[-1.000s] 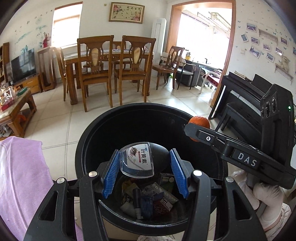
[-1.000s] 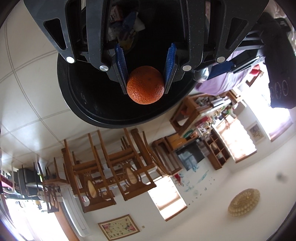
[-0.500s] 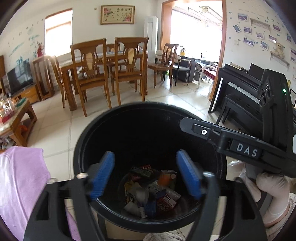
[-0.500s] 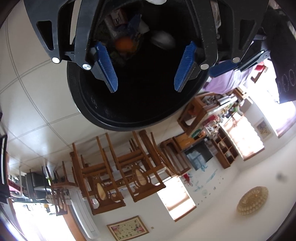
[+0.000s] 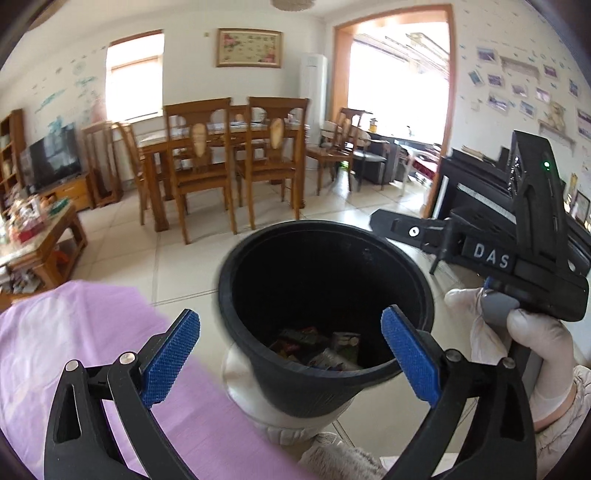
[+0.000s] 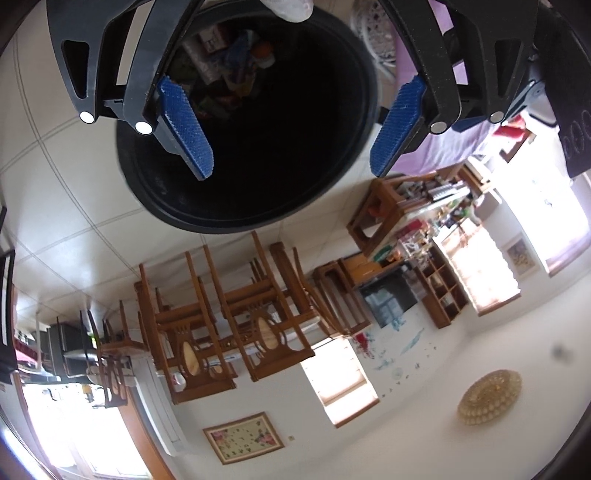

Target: Collect trash

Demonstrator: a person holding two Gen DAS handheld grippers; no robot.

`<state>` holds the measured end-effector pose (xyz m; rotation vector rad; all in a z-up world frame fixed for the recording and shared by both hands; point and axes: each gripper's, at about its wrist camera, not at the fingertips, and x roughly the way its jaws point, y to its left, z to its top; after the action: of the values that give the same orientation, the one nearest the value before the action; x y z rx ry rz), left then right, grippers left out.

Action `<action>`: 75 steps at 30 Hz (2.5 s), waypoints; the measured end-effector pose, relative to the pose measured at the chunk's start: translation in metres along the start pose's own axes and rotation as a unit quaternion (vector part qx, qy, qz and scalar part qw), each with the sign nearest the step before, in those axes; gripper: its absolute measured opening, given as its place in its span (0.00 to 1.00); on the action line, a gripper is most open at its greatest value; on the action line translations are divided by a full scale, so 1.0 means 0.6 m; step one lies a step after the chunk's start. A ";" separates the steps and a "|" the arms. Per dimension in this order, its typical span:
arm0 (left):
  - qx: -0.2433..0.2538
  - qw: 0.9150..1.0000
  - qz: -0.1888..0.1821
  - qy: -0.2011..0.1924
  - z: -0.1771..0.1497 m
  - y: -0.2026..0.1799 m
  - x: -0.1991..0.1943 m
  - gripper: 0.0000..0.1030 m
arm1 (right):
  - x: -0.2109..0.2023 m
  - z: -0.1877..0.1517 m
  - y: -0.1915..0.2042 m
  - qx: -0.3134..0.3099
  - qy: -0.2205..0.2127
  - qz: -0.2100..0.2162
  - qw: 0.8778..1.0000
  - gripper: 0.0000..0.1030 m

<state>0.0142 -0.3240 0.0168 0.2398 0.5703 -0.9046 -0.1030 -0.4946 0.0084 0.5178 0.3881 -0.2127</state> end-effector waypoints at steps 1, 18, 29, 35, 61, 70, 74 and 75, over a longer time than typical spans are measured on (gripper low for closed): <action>-0.009 1.000 0.008 -0.003 -0.007 0.016 -0.015 0.95 | 0.001 -0.001 0.019 -0.006 0.001 0.005 1.000 0.87; -0.160 0.929 0.319 -0.095 -0.181 0.338 -0.309 0.95 | 0.092 -0.155 0.508 -0.195 -0.001 0.096 0.976 0.95; -0.198 0.901 0.368 -0.113 -0.229 0.398 -0.361 0.95 | 0.109 -0.230 0.592 -0.230 -0.050 0.119 0.965 0.95; -0.207 0.899 0.371 -0.109 -0.240 0.397 -0.370 0.95 | 0.080 -0.225 0.567 -0.213 -0.074 0.150 0.963 0.95; -0.229 0.891 0.374 -0.119 -0.249 0.407 -0.393 0.95 | 0.057 -0.230 0.573 -0.227 -0.082 0.167 0.956 0.95; -0.220 0.892 0.378 -0.115 -0.247 0.406 -0.390 0.95 | 0.056 -0.230 0.574 -0.226 -0.082 0.169 0.956 0.95; -0.219 0.891 0.381 -0.114 -0.249 0.406 -0.390 0.95 | 0.056 -0.230 0.573 -0.225 -0.082 0.169 0.956 0.95; -0.219 0.891 0.380 -0.115 -0.249 0.407 -0.389 0.95 | 0.056 -0.229 0.574 -0.225 -0.081 0.169 0.956 0.95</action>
<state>0.0411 0.0444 0.0149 -0.0645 0.3926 -0.0260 -0.0138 -0.1343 0.0358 0.1096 0.1721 0.1647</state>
